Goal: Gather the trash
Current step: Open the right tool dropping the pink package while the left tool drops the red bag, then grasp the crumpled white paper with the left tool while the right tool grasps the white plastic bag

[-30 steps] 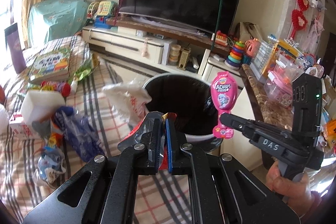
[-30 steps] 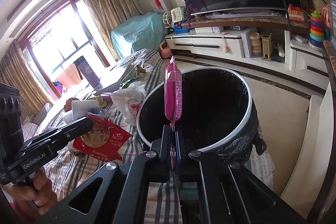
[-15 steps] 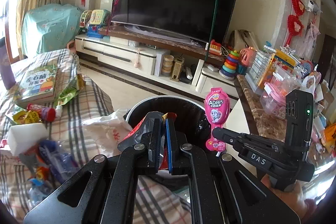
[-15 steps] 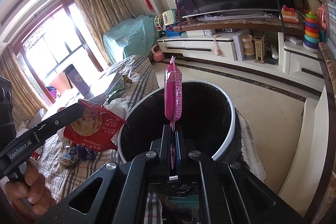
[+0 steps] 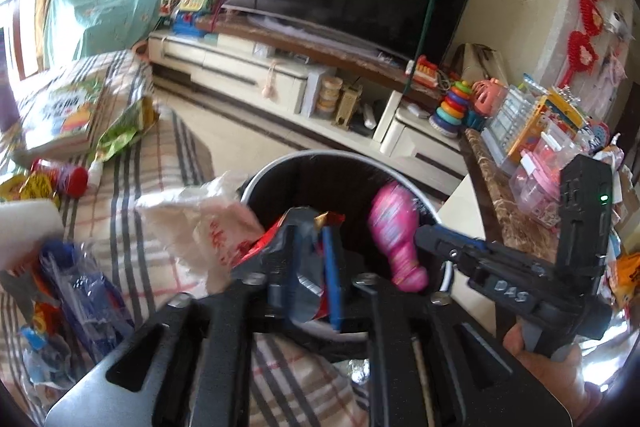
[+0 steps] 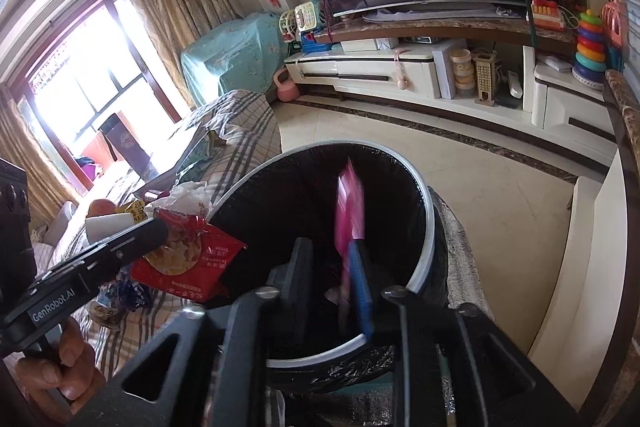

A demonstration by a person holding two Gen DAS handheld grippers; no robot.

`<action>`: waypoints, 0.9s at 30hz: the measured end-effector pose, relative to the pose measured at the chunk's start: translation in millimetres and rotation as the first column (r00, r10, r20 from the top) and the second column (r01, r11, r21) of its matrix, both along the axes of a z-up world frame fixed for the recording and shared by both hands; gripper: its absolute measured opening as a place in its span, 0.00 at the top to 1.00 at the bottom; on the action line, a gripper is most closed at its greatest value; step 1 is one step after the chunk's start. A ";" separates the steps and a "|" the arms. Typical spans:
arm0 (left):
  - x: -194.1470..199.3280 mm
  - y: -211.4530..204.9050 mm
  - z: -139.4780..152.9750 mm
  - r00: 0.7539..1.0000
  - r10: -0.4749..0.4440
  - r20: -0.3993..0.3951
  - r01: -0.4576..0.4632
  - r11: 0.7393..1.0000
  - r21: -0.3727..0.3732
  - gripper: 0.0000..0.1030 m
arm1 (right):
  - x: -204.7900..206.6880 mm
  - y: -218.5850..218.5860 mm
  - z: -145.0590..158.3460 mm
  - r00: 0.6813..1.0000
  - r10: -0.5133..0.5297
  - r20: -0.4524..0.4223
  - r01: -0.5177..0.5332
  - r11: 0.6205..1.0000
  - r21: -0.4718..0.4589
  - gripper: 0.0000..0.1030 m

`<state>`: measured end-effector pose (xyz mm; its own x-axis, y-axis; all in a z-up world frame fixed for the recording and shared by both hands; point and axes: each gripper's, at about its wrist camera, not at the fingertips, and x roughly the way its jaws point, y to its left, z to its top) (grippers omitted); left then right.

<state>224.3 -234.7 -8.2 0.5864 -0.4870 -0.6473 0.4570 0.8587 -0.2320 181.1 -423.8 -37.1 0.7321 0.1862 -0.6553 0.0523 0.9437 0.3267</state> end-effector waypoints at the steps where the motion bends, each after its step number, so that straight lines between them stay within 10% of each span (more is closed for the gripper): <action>1: -0.1 2.9 -1.4 1.000 0.009 -0.003 -0.009 1.000 0.000 0.63 | -1.1 0.6 0.7 1.000 -0.001 0.003 0.001 1.000 -0.001 0.56; 16: -28.4 63.1 -15.5 0.994 0.107 -0.020 -0.107 0.994 0.013 0.43 | -11.5 28.0 11.7 0.999 0.016 0.043 -0.016 1.000 0.004 0.15; 27: -56.5 111.8 -10.9 0.981 0.192 -0.004 -0.192 0.981 0.009 0.38 | -15.4 74.1 12.1 0.995 0.085 0.045 -0.083 0.996 -0.040 0.07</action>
